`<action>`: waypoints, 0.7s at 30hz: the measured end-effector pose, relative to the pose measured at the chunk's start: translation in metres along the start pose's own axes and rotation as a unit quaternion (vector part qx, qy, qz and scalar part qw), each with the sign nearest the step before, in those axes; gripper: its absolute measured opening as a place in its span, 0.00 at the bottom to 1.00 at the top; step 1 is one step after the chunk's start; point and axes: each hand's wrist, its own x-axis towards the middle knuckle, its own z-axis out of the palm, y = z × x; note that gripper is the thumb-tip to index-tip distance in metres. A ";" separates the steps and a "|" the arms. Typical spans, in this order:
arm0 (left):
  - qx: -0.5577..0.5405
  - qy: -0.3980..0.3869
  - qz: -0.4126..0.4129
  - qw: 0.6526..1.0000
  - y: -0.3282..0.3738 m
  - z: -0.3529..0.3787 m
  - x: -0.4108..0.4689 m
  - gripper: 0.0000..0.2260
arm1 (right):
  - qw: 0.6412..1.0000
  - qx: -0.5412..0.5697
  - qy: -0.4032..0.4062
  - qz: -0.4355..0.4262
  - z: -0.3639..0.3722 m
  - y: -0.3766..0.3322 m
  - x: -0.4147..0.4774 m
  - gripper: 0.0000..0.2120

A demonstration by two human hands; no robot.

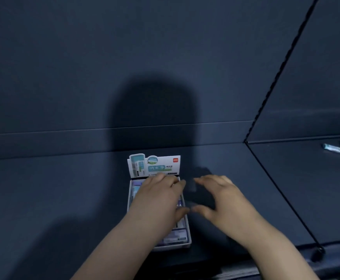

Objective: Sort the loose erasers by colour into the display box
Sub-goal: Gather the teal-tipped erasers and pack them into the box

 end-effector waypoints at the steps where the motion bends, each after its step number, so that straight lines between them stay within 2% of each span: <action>1: 0.008 0.000 -0.003 1.000 0.008 0.001 0.004 0.29 | 1.000 -0.001 -0.002 -0.002 -0.005 0.007 -0.003 0.30; 6: 0.028 0.001 -0.025 0.999 0.061 0.007 0.026 0.28 | 0.999 -0.021 -0.022 -0.010 -0.035 0.052 -0.018 0.28; 13: 0.038 0.005 -0.053 0.998 0.175 0.026 0.077 0.27 | 0.996 -0.071 -0.048 -0.015 -0.099 0.156 -0.054 0.27; 21: 0.021 0.002 -0.080 0.997 0.273 0.053 0.116 0.28 | 0.994 -0.071 -0.078 -0.019 -0.144 0.245 -0.090 0.27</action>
